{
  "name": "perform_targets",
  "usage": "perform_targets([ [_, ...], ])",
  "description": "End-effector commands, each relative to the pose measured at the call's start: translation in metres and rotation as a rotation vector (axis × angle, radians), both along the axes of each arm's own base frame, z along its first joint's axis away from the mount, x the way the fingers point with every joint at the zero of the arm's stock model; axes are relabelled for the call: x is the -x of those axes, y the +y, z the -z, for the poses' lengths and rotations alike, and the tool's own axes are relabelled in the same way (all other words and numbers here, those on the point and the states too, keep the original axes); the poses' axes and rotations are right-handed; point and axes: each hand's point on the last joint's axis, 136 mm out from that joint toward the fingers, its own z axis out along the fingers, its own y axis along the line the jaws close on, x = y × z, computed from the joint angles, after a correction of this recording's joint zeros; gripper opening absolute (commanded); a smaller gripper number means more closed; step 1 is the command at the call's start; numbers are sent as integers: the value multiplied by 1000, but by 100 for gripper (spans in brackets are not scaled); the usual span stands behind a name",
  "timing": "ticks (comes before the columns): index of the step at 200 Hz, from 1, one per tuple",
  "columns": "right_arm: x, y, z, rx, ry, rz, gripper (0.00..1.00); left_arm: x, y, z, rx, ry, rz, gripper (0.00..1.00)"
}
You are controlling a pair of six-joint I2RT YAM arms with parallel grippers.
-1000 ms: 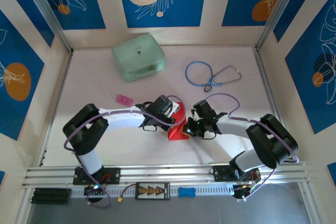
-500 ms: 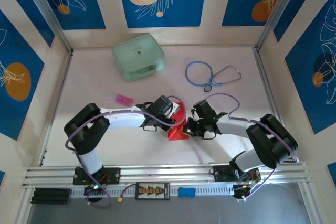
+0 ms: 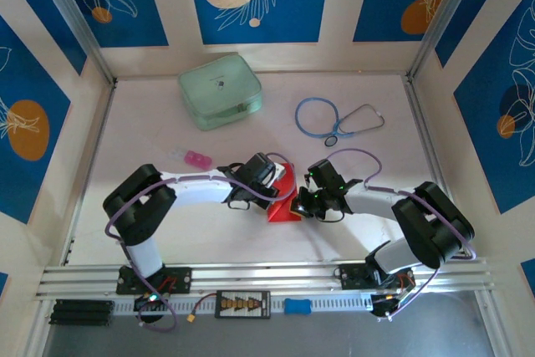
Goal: Fold a paper plane with a square sheet of paper (pick it up from the middle)
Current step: Fold the triangle a second time at the center of the table.
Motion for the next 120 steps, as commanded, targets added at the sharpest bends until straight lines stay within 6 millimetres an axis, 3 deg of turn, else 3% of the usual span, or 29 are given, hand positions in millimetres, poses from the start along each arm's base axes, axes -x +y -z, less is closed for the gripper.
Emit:
perform_targets([
  [1, 15, -16, 17, 75, 69, -2, 1, -3, 7, 4, -16, 2, -18, 1],
  [120, 15, -16, 16, 72, 68, -3, 1, 1, 7, 10, -18, 26, -23, 2],
])
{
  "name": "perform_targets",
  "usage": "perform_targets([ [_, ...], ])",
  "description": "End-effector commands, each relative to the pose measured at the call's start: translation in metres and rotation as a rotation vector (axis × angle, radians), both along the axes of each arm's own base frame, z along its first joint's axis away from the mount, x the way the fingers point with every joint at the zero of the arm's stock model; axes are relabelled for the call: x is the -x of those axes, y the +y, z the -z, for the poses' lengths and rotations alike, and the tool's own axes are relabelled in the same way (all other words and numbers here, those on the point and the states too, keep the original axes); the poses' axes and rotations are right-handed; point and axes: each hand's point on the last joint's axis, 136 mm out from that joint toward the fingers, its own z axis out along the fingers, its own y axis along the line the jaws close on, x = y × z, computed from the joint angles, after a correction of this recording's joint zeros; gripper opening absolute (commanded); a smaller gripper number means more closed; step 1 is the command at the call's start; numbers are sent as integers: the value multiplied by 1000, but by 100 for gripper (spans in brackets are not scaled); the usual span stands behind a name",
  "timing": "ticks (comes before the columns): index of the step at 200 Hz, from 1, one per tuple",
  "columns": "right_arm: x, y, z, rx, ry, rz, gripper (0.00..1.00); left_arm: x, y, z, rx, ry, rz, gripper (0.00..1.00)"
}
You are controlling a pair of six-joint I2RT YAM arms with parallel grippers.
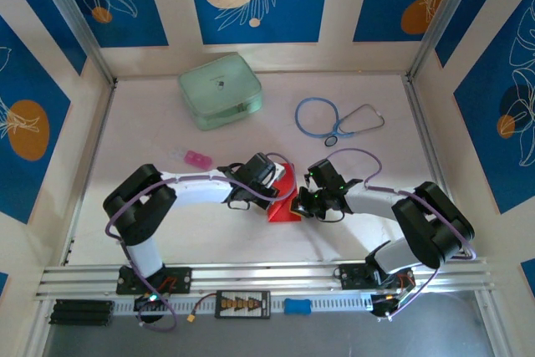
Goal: Fold a paper plane with a square sheet of paper (pick it up from the middle)
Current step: Fold the triangle a second time at the center of the table.
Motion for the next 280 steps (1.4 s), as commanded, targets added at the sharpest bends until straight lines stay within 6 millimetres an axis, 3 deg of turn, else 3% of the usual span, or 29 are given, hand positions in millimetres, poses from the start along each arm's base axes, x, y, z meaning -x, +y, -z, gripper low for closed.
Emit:
perform_targets([
  [1, 15, -15, 17, 71, 72, 2, 1, 0, 7, 9, -18, 24, -23, 2],
  [218, 14, -14, 14, 62, 66, 0, 2, 5, 9, 18, -28, 51, -21, 1],
  [280, 11, -11, 13, 47, 61, -6, 2, 1, 3, 7, 4, 25, -9, 0],
])
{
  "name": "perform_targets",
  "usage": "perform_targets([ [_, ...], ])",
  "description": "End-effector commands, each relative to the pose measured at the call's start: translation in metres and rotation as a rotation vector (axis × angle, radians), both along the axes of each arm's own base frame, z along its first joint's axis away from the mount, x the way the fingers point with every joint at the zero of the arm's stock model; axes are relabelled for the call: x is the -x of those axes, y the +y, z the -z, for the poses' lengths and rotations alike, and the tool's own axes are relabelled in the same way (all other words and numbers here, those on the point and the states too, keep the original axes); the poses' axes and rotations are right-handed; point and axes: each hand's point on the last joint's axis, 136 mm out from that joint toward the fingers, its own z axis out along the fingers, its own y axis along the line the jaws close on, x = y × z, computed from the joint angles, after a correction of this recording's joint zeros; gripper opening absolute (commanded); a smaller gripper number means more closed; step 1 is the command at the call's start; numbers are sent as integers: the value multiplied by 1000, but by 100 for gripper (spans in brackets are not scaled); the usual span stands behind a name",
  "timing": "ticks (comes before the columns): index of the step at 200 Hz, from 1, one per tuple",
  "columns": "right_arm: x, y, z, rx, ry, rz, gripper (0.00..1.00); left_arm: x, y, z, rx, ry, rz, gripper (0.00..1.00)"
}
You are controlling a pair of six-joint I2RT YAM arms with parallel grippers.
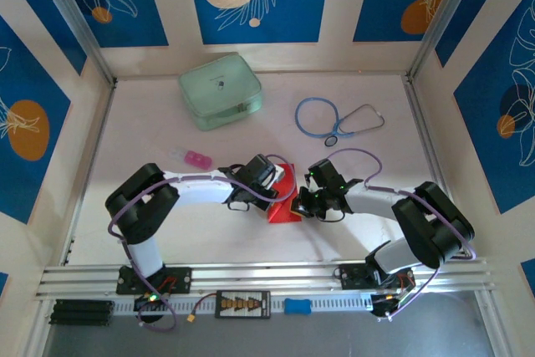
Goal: Fold a paper plane with a square sheet of paper (pick it up from the middle)
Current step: Fold the triangle a second time at the center of the table.
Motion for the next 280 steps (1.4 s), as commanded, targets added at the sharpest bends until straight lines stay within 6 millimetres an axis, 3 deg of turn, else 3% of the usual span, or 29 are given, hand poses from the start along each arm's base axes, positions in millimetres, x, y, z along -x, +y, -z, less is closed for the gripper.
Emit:
perform_targets([
  [1, 12, -10, 13, 52, 57, -7, 2, -1, 1, -1, 17, 7, -3, 0],
  [31, 14, -13, 17, 62, 68, -6, 2, -6, -4, -13, 36, -19, 2, 1],
  [129, 16, -14, 18, 62, 76, -3, 2, -10, -5, -10, 19, -22, -6, 2],
  [217, 16, -15, 18, 59, 75, -3, 2, -5, 3, 8, -34, 20, -8, 2],
  [280, 14, -16, 16, 59, 73, 0, 2, -5, 5, 9, -41, 21, -15, 1],
])
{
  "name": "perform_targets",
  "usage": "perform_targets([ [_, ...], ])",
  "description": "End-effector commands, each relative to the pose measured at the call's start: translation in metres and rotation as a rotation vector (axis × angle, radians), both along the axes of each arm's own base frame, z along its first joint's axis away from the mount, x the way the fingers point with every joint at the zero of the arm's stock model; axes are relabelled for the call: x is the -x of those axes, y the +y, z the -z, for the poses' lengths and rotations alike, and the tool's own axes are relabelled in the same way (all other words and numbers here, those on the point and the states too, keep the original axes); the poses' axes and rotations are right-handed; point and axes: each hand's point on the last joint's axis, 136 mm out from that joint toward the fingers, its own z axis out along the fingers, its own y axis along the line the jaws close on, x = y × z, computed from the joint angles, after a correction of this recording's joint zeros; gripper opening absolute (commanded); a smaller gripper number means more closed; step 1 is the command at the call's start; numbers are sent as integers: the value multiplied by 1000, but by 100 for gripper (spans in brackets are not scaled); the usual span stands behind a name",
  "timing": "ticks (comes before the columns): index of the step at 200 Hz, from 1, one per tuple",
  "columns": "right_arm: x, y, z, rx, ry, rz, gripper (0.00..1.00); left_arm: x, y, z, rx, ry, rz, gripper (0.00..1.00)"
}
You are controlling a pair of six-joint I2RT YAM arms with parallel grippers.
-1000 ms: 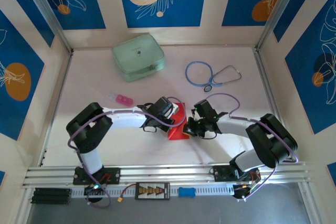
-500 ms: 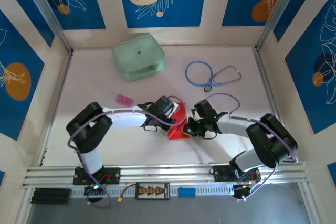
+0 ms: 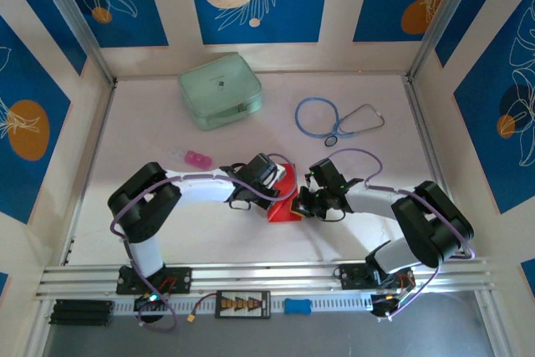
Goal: Fold a paper plane with a square sheet of paper (pick it up from the middle)
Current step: Fold the triangle a second time at the center of the table.
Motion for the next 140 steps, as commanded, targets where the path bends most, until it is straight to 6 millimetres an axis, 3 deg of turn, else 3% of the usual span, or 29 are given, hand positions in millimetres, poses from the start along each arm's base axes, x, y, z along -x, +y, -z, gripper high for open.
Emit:
perform_targets([
  [1, 15, -15, 16, 68, 65, 1, 2, -1, 9, 9, -39, 22, -17, 1],
  [140, 3, -7, 3, -17, 20, 23, 3, 2, 9, 12, -27, 42, -25, 0],
])
